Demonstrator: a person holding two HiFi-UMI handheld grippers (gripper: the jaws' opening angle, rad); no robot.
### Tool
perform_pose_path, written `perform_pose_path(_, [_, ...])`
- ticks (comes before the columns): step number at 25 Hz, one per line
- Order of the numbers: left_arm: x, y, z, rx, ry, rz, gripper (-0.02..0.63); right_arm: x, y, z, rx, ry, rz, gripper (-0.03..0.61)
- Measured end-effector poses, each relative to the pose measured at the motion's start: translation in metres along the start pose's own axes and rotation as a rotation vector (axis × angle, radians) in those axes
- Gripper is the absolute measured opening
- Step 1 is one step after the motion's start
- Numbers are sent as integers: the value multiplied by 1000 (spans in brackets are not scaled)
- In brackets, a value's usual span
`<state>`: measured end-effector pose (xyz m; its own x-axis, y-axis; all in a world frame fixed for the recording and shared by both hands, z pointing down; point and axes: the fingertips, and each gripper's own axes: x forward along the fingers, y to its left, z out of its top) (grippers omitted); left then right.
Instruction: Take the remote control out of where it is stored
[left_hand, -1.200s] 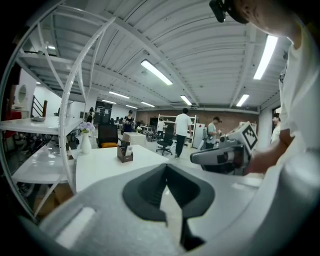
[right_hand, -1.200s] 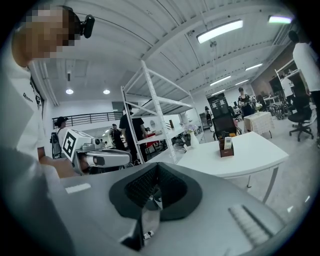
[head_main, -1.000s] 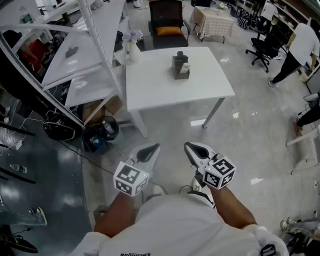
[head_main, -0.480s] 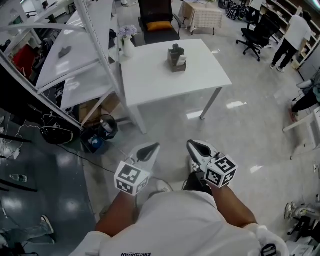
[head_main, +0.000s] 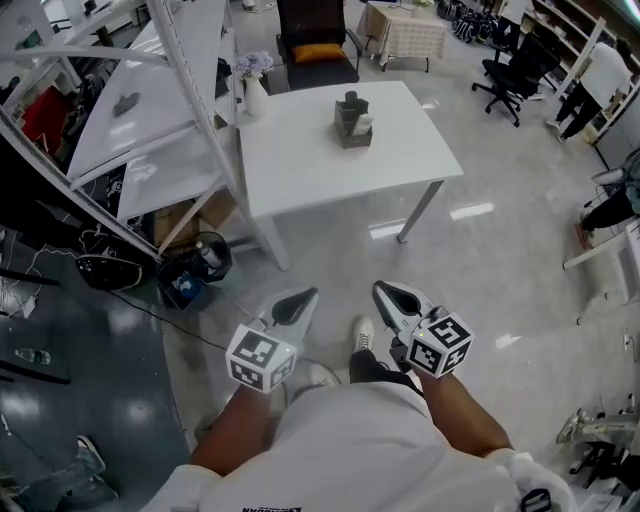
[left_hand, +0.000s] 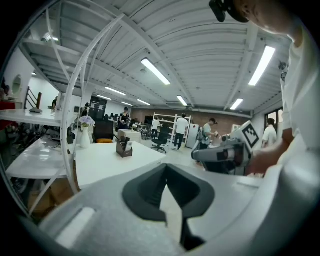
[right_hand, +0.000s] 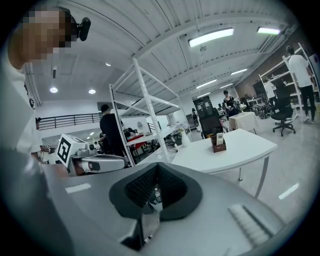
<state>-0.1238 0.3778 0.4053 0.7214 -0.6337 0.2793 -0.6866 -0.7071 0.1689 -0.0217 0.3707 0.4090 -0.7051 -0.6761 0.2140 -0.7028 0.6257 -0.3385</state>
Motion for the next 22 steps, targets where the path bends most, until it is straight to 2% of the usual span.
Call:
perform_pose_path(3, [9,8,6,-14,-10,16,2,8,-9,6,4,-7,10,6])
perform_pose_path(8, [31,21,13,7,7,37,2,20,-32,15,-20,-3,18,6])
perform_pose_path(22, [126,47,61,49,21,54,2,51,-131,73,-17,-41,43,6])
